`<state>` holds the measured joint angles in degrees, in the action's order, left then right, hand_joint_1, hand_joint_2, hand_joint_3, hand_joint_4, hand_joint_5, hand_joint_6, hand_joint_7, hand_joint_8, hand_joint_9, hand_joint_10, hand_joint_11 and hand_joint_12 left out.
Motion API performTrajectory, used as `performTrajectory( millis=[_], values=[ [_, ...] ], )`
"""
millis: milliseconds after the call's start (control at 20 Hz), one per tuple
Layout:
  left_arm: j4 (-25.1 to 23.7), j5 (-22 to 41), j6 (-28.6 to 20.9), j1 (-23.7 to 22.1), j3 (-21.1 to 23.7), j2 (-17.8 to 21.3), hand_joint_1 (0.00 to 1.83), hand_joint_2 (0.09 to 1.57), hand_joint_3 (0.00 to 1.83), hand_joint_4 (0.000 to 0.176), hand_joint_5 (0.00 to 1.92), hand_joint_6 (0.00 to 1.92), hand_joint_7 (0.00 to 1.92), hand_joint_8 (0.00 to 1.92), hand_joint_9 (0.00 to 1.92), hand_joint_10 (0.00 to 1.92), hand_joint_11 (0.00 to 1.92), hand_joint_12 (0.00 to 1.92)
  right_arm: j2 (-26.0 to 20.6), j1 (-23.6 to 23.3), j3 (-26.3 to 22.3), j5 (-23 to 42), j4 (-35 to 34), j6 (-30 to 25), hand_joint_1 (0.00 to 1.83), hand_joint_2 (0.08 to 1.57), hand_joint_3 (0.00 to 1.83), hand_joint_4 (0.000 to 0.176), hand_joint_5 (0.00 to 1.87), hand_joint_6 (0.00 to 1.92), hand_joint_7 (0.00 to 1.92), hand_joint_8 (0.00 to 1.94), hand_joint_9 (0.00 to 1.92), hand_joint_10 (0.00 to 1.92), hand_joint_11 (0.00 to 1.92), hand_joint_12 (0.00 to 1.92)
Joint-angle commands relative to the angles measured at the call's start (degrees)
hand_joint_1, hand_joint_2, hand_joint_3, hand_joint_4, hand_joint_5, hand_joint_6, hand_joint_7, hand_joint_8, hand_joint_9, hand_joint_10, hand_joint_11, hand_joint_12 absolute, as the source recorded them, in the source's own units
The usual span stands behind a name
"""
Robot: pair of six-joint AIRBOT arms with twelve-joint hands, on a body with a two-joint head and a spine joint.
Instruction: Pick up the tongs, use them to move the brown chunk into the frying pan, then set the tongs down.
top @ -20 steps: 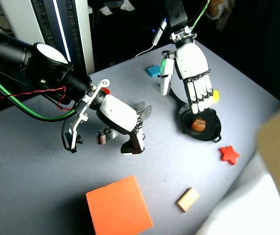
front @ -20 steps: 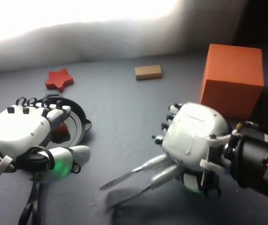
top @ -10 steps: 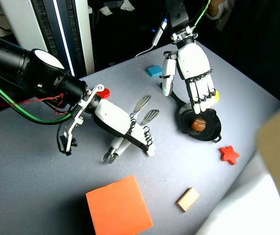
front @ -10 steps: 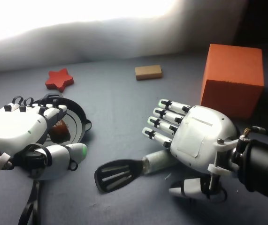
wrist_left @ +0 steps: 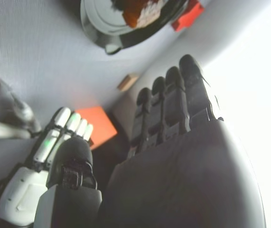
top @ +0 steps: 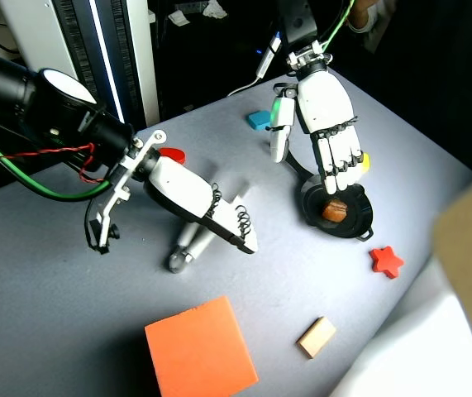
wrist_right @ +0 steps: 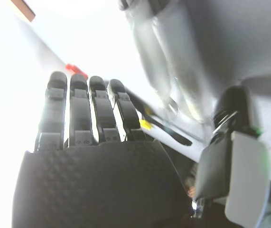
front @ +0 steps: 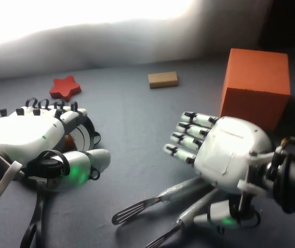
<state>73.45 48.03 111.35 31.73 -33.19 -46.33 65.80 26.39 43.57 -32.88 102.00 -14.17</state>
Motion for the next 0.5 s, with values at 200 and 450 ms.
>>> performTrajectory(
  millis=[200, 450],
  values=[
    [-2.33, 3.7, -1.03, -1.86, 1.86, 0.0, 0.15, 1.34, 0.0, 0.007, 0.51, 0.04, 0.47, 0.03, 0.45, 0.07, 0.0, 1.18, -6.71, -7.02, -5.14, -6.11, -17.36, 11.41, 0.25, 1.12, 0.0, 0.0, 0.8, 0.18, 0.96, 0.09, 0.79, 0.4, 0.2, 1.41],
    [-2.92, 2.74, -1.33, -4.17, 3.44, 0.07, 0.11, 1.4, 0.0, 0.0, 0.62, 0.85, 0.64, 1.04, 0.49, 1.34, 0.23, 1.78, -18.86, -16.1, -13.85, -10.1, -31.16, 19.29, 0.24, 1.19, 0.01, 0.0, 0.89, 0.86, 0.95, 0.99, 0.72, 1.41, 0.45, 1.88]
  ],
)
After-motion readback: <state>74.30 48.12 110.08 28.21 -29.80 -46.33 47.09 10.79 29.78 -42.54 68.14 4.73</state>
